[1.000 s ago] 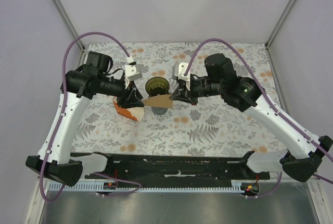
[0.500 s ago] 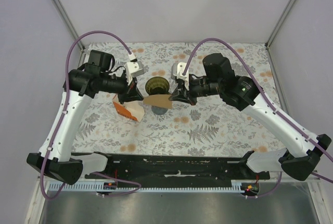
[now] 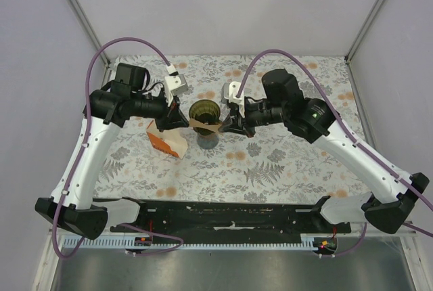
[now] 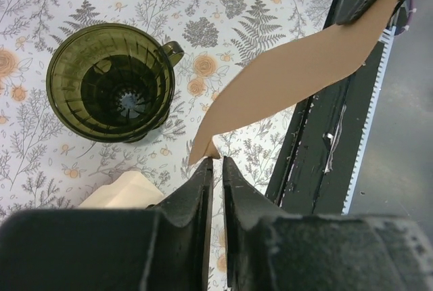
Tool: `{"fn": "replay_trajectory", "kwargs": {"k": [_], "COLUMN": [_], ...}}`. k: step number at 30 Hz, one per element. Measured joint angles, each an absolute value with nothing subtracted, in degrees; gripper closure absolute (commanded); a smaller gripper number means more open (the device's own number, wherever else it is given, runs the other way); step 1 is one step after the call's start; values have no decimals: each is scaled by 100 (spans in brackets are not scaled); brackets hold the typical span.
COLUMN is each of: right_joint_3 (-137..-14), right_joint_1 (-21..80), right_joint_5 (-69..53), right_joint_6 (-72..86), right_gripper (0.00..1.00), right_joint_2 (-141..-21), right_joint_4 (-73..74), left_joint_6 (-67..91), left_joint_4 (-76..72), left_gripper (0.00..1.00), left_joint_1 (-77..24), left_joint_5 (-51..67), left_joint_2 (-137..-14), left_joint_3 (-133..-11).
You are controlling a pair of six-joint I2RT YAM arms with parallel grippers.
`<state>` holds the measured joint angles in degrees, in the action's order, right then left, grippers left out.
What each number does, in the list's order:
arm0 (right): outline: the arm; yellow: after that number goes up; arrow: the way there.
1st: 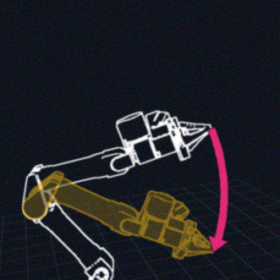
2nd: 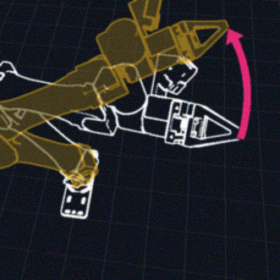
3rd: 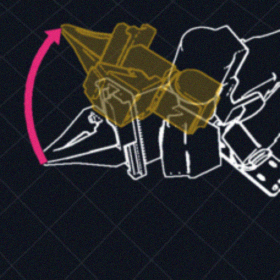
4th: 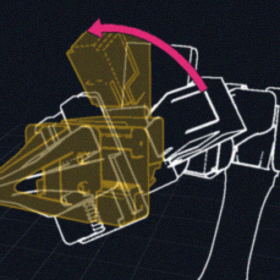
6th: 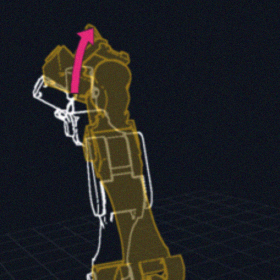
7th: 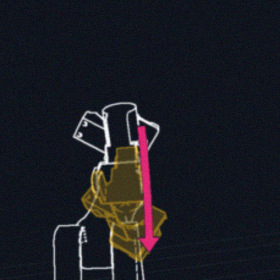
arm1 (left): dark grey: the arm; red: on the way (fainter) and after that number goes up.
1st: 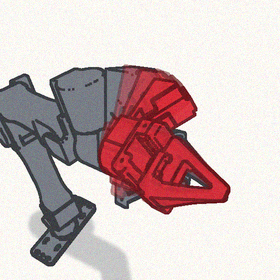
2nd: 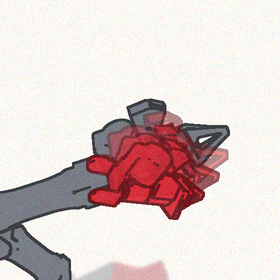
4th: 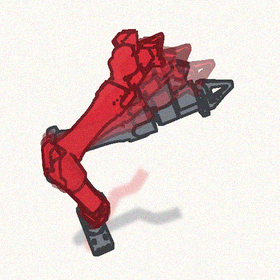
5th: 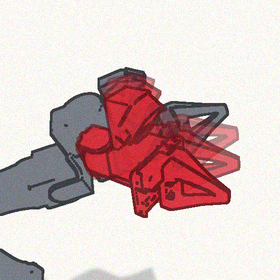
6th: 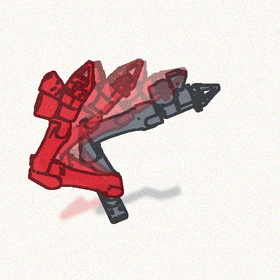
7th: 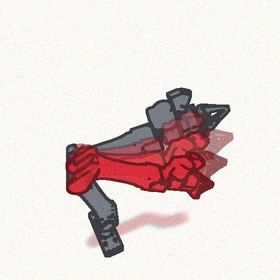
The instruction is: Place the coffee filter in the dripper
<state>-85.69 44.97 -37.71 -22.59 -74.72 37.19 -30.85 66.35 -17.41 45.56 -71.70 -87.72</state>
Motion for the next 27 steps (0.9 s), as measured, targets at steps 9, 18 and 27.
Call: {"fn": "replay_trajectory", "kwargs": {"k": [9,18,27], "right_joint_3": [-8569,-8569,-8873], "right_joint_1": [4477,4407,4407], "right_joint_5": [-3188,-2886,-3369], "right_joint_6": [-2088,-1673,-930], "right_gripper": [100,100,100], "right_joint_2": [-7522,-7100,-6512], "right_joint_4": [3671,3468,2652], "left_joint_6": [-2963,-3109,-3540], "left_joint_4": [6674,6877,7341], "left_gripper": [34,12,10], "left_joint_1": [-1776,-1772,-1772], "left_joint_5": [4534,4062,4737], "left_joint_2": [-7227,-7266,-7509], "left_joint_3": [-8997,-9769,-10993]}}
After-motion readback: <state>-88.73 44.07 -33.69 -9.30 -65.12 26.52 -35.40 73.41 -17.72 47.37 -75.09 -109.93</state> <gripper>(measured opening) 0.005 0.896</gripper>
